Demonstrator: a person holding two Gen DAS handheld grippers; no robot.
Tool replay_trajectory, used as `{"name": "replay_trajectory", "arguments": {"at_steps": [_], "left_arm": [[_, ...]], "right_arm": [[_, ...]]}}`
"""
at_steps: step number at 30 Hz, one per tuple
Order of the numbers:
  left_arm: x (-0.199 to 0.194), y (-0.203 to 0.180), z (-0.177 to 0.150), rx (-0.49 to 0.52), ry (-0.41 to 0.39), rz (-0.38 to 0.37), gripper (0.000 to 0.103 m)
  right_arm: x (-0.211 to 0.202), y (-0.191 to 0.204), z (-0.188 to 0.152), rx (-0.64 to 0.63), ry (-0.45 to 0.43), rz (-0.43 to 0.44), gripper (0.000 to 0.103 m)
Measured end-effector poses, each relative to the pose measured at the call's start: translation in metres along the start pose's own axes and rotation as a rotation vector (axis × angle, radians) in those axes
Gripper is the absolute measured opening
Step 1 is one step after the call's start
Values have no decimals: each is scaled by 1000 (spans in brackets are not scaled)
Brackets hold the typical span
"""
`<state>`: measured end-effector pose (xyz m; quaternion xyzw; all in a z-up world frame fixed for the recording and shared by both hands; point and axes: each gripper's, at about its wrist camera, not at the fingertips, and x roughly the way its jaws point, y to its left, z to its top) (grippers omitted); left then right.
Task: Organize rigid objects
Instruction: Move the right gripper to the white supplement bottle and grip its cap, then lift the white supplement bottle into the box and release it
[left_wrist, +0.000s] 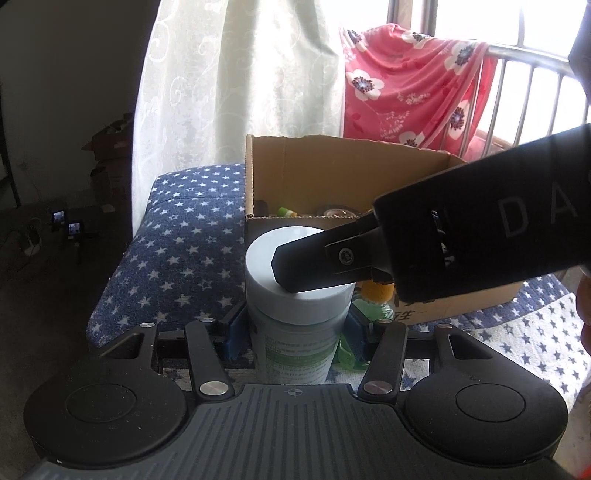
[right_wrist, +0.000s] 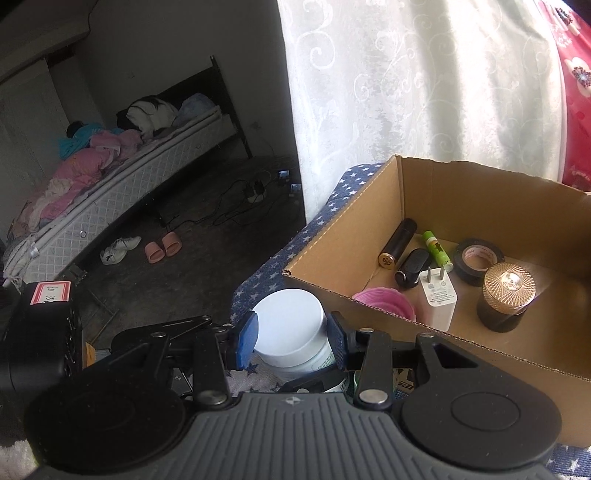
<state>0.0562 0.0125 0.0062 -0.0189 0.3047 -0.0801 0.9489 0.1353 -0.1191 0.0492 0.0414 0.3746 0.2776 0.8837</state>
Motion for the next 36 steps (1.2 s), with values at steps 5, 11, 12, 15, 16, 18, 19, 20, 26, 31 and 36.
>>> {"name": "replay_trajectory", "arguments": {"at_steps": [5, 11, 12, 15, 16, 18, 19, 20, 26, 31, 36], "left_arm": [[-13, 0, 1, -5, -14, 9, 53], [-40, -5, 10, 22, -43, 39, 53], [-43, -5, 12, 24, -43, 40, 53], [-54, -6, 23, 39, -50, 39, 53], [-57, -6, 27, 46, -53, 38, 53], [-62, -10, 36, 61, -60, 36, 53], [-63, -12, 41, 71, -66, 34, 53], [-65, -15, 48, 86, -72, 28, 53], [-55, -37, 90, 119, -76, -65, 52], [-10, -71, 122, 119, -22, -179, 52], [43, -103, 130, 102, 38, -223, 52]], "right_arm": [[-2, 5, 0, 0, 11, 34, 45], [-15, 24, 0, -45, -21, 76, 58], [-18, 27, 1, -53, -30, 81, 58], [-29, 35, 5, -74, -55, 95, 59], [-34, 37, 7, -83, -65, 98, 58], [-43, 39, 12, -96, -86, 102, 58], [-48, 39, 15, -101, -96, 102, 58], [-54, 38, 19, -103, -106, 101, 58], [-94, 21, 43, -101, -152, 51, 58], [-116, -20, 61, -47, -160, -19, 57], [-114, -86, 68, 56, -129, -90, 55]]}}
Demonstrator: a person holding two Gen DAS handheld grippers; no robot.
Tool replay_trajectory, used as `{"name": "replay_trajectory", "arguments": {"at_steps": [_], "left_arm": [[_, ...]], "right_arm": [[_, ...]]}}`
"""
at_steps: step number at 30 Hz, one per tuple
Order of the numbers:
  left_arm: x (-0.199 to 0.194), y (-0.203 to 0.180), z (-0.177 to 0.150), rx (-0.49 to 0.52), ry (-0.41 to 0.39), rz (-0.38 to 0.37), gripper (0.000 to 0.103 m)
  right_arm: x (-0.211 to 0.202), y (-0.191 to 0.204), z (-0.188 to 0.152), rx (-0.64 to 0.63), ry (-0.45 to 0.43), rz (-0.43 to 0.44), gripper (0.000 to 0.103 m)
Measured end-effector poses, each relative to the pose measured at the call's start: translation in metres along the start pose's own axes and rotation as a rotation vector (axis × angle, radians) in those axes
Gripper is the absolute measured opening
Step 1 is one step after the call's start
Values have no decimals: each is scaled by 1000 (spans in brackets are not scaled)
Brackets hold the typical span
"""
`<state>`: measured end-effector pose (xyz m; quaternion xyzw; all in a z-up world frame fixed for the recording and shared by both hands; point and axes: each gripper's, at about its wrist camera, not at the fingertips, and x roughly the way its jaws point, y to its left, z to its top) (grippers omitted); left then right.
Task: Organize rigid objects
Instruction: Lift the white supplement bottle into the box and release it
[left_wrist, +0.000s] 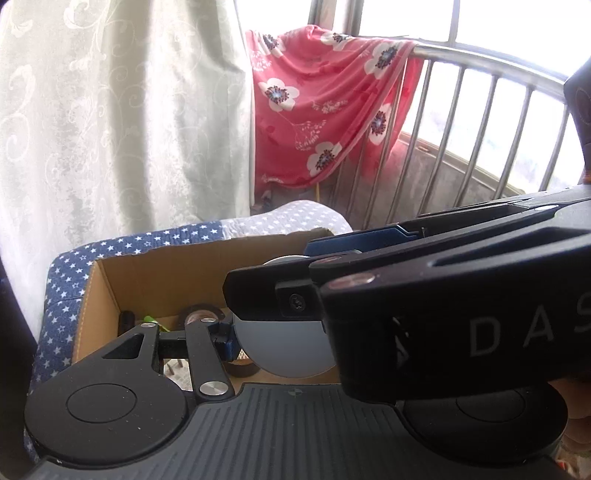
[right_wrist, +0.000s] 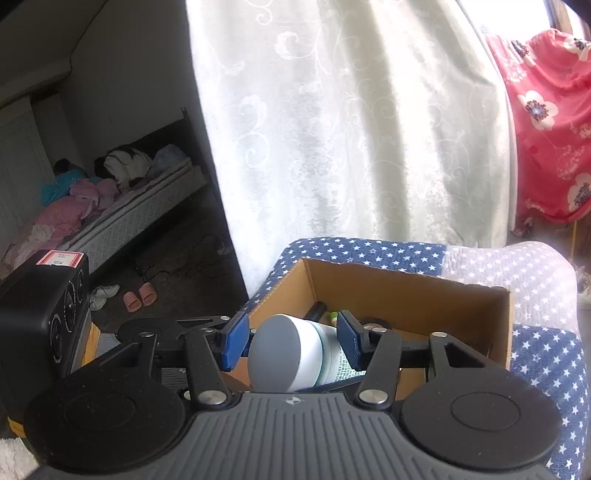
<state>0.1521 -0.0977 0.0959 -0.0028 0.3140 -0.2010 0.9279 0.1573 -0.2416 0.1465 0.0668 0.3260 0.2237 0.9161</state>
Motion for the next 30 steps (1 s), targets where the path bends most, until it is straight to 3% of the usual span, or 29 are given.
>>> {"name": "replay_trajectory", "arguments": {"at_steps": [5, 10, 17, 20, 30], "left_arm": [[51, -12, 6, -30, 66, -8, 52], [87, -16, 10, -16, 119, 59, 53], [114, -5, 12, -64, 205, 106, 53], [118, -8, 14, -56, 200, 140, 55], [123, -10, 14, -68, 219, 149, 55]], "right_arm": [[25, -64, 0, 83, 42, -27, 52], [53, -106, -3, 133, 63, -7, 51], [84, -133, -5, 154, 113, 25, 51], [93, -139, -7, 161, 140, 31, 51], [94, -148, -9, 178, 139, 20, 51]]}}
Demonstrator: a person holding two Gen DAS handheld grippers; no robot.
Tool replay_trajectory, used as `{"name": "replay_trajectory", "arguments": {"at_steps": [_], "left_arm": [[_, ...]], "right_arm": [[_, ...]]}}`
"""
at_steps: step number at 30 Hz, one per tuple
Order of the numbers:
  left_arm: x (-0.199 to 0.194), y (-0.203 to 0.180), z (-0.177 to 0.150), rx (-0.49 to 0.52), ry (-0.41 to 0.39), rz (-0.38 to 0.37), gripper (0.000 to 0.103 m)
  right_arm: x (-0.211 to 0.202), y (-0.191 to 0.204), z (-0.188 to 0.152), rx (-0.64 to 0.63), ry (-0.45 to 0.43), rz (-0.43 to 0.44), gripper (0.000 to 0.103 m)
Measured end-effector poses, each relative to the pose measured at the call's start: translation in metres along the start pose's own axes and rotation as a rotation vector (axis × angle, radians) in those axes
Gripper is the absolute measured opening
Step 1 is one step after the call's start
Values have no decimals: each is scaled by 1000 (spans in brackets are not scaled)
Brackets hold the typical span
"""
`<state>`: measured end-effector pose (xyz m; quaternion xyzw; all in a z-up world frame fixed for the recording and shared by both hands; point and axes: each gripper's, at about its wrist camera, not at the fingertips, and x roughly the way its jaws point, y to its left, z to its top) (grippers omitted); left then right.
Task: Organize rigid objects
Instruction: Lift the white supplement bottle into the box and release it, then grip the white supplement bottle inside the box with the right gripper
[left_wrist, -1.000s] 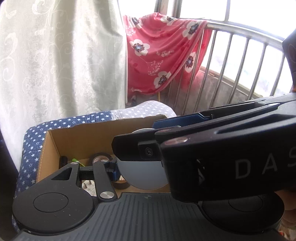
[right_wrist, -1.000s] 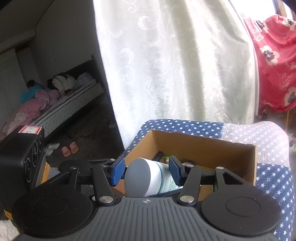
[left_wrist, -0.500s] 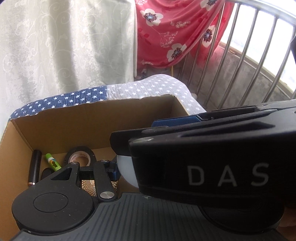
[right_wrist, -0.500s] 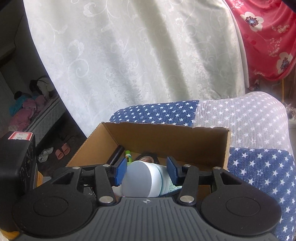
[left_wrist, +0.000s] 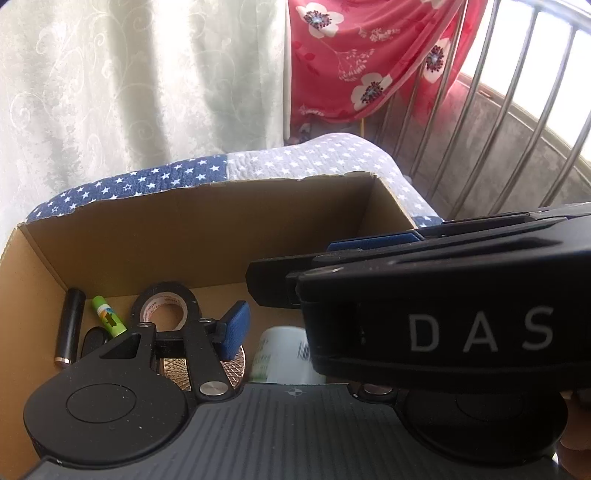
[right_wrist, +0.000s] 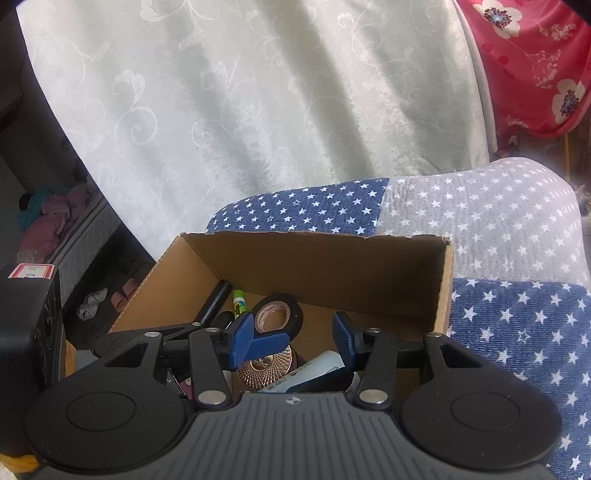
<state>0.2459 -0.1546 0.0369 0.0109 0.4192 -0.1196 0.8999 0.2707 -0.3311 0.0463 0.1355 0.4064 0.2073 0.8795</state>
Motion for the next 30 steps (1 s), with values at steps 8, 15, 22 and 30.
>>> {"name": "replay_trajectory", "arguments": {"at_steps": [8, 15, 22, 30], "left_arm": [[-30, 4, -4, 4, -39, -9, 55], [-88, 22, -30, 8, -97, -31, 57], [-137, 51, -69, -5, -163, -24, 60], [-170, 102, -108, -31, -241, 17, 60]], "right_arm": [[-26, 4, 0, 7, -55, 15, 51], [-76, 31, -10, -35, -126, 64, 52], [-77, 69, -27, -111, -14, 94, 58], [-11, 75, -34, 65, 288, 33, 59]]}}
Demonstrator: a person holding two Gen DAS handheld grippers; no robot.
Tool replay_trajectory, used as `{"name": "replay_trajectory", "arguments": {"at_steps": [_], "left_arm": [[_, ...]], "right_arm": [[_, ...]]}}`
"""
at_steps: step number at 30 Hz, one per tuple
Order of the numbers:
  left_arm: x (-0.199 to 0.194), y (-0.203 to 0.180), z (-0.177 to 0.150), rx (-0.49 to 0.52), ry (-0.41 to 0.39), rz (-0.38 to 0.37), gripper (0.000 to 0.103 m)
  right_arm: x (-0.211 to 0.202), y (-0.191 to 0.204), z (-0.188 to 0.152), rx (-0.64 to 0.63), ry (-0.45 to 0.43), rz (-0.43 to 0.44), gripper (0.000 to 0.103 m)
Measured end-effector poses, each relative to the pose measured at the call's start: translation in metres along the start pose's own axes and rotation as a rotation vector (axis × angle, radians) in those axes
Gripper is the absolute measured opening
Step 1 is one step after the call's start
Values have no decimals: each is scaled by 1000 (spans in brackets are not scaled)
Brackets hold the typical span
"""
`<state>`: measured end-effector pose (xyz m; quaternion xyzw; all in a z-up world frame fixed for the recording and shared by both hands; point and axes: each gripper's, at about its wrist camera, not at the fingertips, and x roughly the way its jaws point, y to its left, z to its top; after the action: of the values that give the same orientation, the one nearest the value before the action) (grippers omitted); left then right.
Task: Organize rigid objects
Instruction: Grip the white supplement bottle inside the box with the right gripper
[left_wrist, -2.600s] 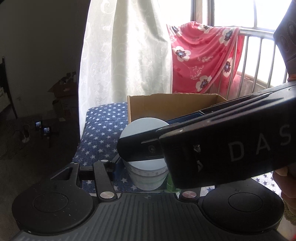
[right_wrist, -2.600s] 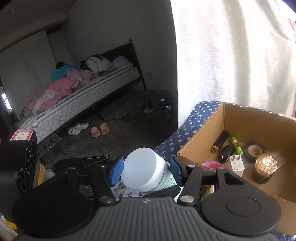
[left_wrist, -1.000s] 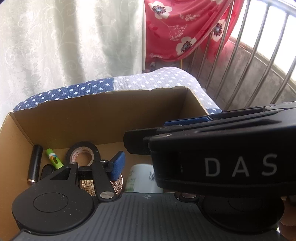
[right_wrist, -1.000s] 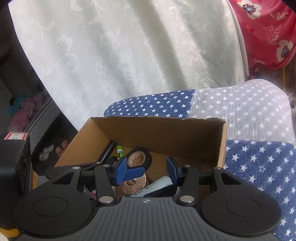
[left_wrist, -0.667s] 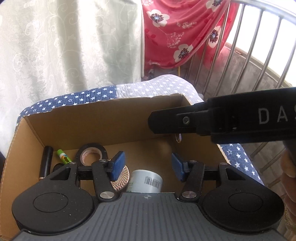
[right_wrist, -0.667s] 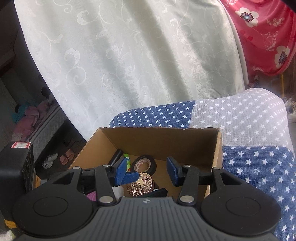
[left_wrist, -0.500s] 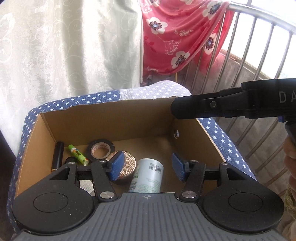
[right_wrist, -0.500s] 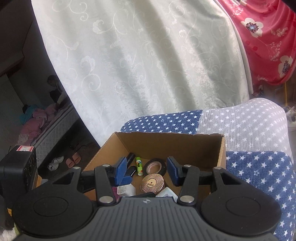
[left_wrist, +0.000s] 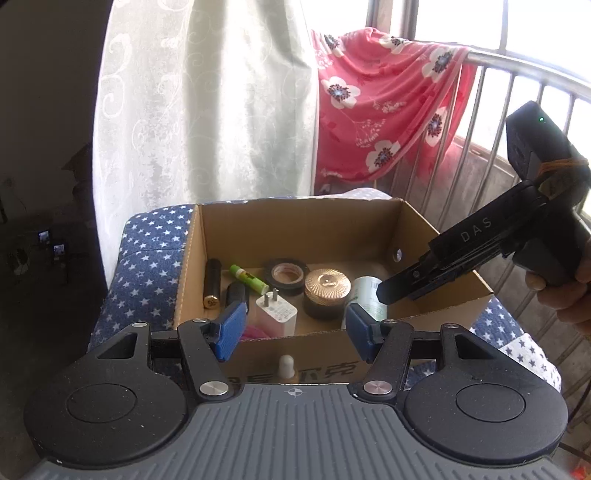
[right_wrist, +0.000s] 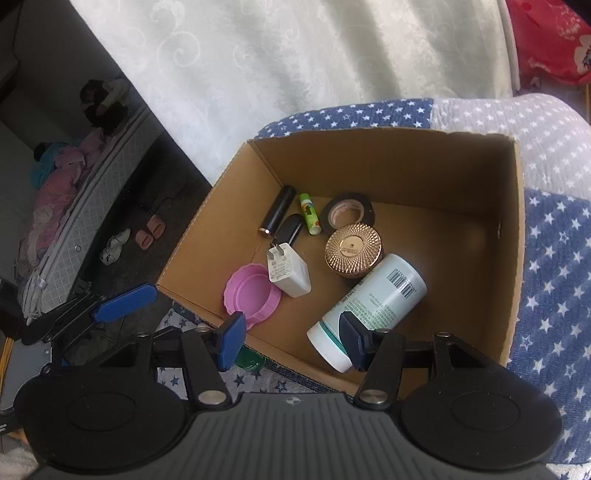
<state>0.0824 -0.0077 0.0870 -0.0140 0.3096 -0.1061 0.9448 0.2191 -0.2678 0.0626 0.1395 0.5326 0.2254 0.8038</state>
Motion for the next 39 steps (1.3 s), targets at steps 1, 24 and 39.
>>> {"name": "replay_trajectory", "arguments": {"at_steps": [1, 24, 39], "left_arm": [[-4, 6, -3, -5, -10, 2, 60], [-5, 87, -30, -155, -47, -20, 60], [-9, 77, -34, -140, -33, -3, 60]], "right_arm": [[8, -2, 4, 42, 40, -17, 59], [64, -39, -1, 460, 198, -100, 40], [33, 42, 29, -294, 136, -333, 76]]}}
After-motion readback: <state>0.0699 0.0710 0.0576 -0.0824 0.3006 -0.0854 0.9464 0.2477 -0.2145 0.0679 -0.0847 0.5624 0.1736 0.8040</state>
